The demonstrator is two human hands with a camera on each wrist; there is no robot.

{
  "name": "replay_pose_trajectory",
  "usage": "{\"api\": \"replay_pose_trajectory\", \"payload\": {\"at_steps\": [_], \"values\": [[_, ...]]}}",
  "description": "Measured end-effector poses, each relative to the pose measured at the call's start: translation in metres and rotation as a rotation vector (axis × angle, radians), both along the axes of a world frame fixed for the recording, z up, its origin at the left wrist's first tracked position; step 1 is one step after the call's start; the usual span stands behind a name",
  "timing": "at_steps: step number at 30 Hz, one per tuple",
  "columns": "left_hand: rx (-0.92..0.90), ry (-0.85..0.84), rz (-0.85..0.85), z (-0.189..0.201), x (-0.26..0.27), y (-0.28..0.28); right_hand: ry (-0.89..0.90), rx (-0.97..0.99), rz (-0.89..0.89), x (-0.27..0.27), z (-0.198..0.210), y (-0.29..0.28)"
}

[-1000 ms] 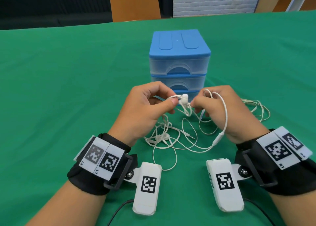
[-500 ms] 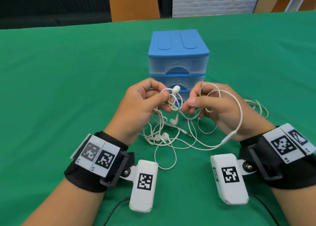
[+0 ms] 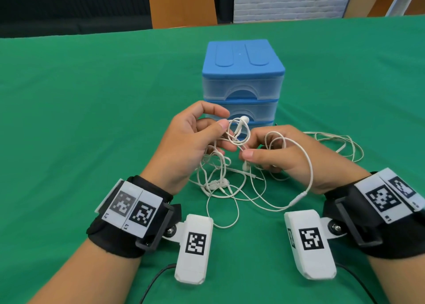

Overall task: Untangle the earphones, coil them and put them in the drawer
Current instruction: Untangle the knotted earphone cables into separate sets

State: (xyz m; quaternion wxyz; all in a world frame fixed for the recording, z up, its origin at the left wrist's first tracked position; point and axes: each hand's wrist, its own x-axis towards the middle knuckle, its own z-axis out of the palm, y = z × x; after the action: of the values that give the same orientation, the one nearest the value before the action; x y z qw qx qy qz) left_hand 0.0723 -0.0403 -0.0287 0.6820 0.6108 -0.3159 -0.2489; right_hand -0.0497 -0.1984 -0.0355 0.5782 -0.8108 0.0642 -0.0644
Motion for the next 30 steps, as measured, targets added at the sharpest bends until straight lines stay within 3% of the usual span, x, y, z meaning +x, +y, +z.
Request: {"api": "replay_pose_trajectory", "payload": {"at_steps": [10, 16, 30], "values": [[-0.028, -0.005, -0.075, -0.0004, 0.0018, 0.001, -0.01, 0.135, -0.045, 0.0008, 0.0019, 0.0027], [-0.039, -0.052, -0.074, -0.0032, 0.0032, 0.0003, -0.059, 0.113, -0.02, 0.0014, -0.0019, 0.0001], [-0.033, -0.097, -0.061, -0.0055, 0.0039, 0.0, 0.011, -0.035, 0.069, 0.0005, 0.0002, -0.001]]}}
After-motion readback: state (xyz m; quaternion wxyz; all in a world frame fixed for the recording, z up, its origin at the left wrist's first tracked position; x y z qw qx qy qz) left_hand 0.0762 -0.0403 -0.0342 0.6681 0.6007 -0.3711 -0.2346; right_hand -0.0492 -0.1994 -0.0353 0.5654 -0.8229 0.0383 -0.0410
